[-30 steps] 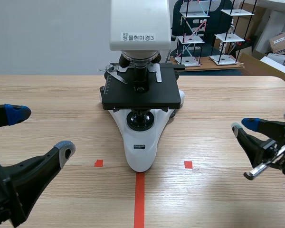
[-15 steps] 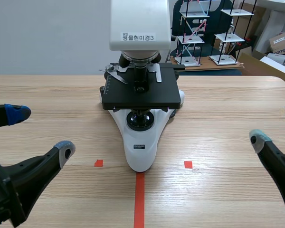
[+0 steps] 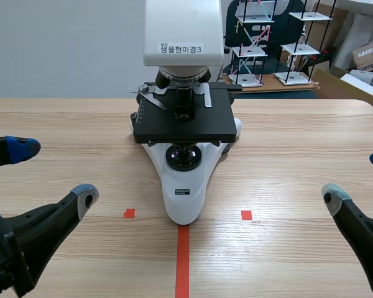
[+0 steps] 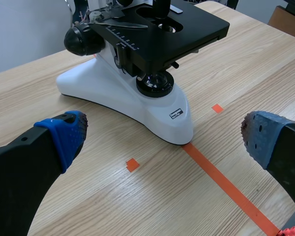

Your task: Return to the home posture

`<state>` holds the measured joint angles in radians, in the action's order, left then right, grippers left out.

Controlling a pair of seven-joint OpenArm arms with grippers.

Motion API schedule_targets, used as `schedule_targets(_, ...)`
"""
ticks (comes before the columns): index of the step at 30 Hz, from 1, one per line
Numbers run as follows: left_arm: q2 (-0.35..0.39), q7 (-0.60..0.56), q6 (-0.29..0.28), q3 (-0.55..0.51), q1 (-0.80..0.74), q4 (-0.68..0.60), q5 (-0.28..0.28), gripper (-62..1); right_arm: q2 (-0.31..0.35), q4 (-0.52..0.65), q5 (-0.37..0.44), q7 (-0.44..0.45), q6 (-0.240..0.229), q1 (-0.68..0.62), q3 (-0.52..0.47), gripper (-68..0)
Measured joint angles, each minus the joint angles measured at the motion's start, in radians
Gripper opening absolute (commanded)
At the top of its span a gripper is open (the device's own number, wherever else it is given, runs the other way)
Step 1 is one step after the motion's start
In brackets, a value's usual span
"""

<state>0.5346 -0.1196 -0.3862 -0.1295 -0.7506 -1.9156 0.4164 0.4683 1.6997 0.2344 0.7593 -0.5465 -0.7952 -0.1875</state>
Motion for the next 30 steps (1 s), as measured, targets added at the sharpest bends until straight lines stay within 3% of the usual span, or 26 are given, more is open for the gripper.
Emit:
schedule_targets(5,0.0,0.0,0.0,0.0,0.0,0.0,0.0,1.4,0.0,0.0,-0.02,0.0,0.0,0.0,0.0,0.4)
schedule_targets(12,0.0,0.0,0.0,0.0,0.0,0.0,0.0,1.4,0.0,0.0,-0.081,0.0,0.0,0.002,0.0,0.4)
schedule_targets(30,0.0,0.0,0.0,0.0,0.0,0.0,0.0,1.4,0.0,0.0,-0.081,0.0,0.0,0.002,0.0,0.4)
